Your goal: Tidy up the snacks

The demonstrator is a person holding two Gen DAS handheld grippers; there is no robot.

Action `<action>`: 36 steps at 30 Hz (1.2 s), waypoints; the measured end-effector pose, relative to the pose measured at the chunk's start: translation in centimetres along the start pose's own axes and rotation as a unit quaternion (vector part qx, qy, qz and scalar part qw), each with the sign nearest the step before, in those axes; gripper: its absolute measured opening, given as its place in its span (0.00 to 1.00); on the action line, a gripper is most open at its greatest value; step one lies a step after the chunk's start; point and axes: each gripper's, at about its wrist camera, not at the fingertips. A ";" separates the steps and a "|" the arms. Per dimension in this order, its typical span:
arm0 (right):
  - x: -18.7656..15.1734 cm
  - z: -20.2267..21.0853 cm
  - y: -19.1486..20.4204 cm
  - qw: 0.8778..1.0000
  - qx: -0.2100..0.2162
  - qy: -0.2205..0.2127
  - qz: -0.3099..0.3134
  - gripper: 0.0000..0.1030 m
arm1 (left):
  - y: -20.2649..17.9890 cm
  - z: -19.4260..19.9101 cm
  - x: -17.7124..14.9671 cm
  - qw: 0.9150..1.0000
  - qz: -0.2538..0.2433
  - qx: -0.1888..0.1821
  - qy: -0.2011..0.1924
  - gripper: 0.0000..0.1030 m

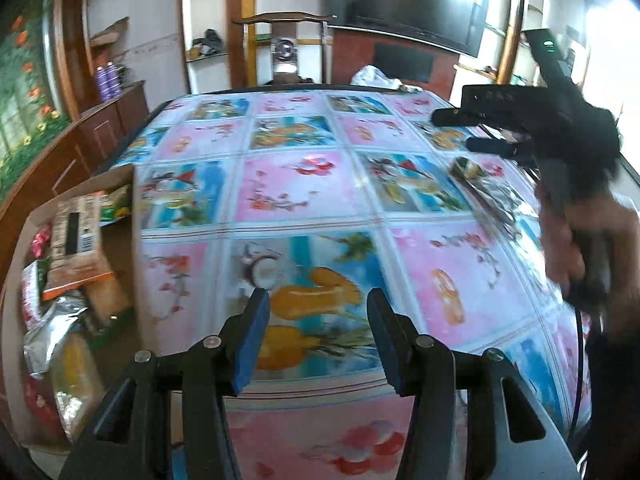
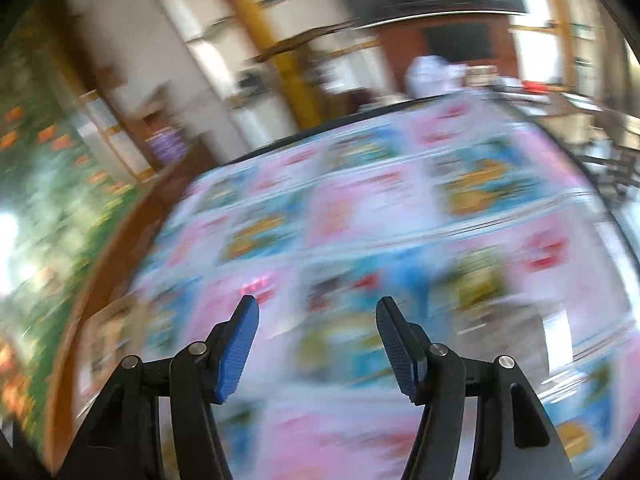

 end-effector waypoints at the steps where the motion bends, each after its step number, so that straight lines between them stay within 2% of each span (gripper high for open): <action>1: 1.3 -0.8 -1.7 0.999 -0.029 0.011 -0.018 0.63 | -0.2 -0.1 0.0 1.000 -0.004 0.000 -0.001 0.48; 5: 3.9 -3.7 -5.7 0.996 -0.056 0.044 -0.057 0.54 | 0.1 -0.2 0.1 1.000 0.002 0.000 0.001 0.48; 7: 4.7 -5.2 -6.2 0.994 -0.068 0.058 -0.056 0.47 | 0.6 -0.3 0.2 1.000 0.006 0.001 0.005 0.48; 10: 4.6 -5.8 -5.8 0.994 -0.074 0.065 -0.042 0.37 | 1.2 -0.4 0.3 1.000 0.010 0.003 0.008 0.48; 14: 2.8 -6.2 -3.5 0.995 -0.048 0.091 -0.019 0.36 | 2.2 -0.3 0.7 1.000 0.021 0.002 0.005 0.48; 19: -2.1 -5.6 0.8 0.990 0.022 0.135 0.030 0.36 | 2.9 -0.3 0.8 1.000 0.029 0.000 0.004 0.48; 21: -4.5 -5.2 2.5 0.982 0.073 0.163 0.055 0.37 | 3.0 -0.4 0.8 1.000 0.030 -0.001 0.005 0.48; 22: -5.6 -4.9 3.3 0.974 0.122 0.179 0.066 0.37 | 3.0 -0.4 0.8 1.000 0.030 -0.003 0.006 0.48; 23: -6.2 -4.4 3.5 0.969 0.151 0.181 0.070 0.37 | 3.0 -0.3 0.8 1.000 0.028 -0.005 0.006 0.48; 24: -6.4 -3.4 3.5 0.970 0.159 0.168 0.076 0.37 | 2.9 -0.3 0.8 1.000 0.027 -0.008 0.005 0.50; 25: -6.1 -2.1 3.0 0.977 0.146 0.134 0.081 0.37 | 2.8 -0.2 0.8 1.000 0.022 -0.012 0.005 0.51; 28: -4.7 0.7 -0.6 0.994 0.078 0.054 0.052 0.41 | 2.5 -0.1 0.8 0.999 0.016 -0.029 0.003 0.55; 29: -4.3 1.1 -2.1 0.996 0.070 0.045 0.033 0.42 | 2.3 -0.1 0.9 0.999 0.011 -0.039 0.004 0.57; 32: -3.9 1.8 -6.8 0.995 0.089 0.033 -0.030 0.42 | 1.5 -0.9 1.5 0.997 -0.015 -0.075 0.022 0.68; 34: -3.7 2.2 -8.8 0.994 0.086 0.026 -0.058 0.42 | 0.7 -1.9 1.8 0.994 -0.028 -0.097 0.051 0.70; 36: -3.6 2.9 -10.0 0.994 0.079 0.013 -0.070 0.41 | -0.2 -2.6 1.7 0.993 -0.038 -0.098 0.063 0.70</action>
Point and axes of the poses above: each gripper's, at about its wrist camera, not at the fingertips, and z roughly against the way its jaws point, y to its left, x to its top, and after that the axes turned 13 degrees about y, right-handed
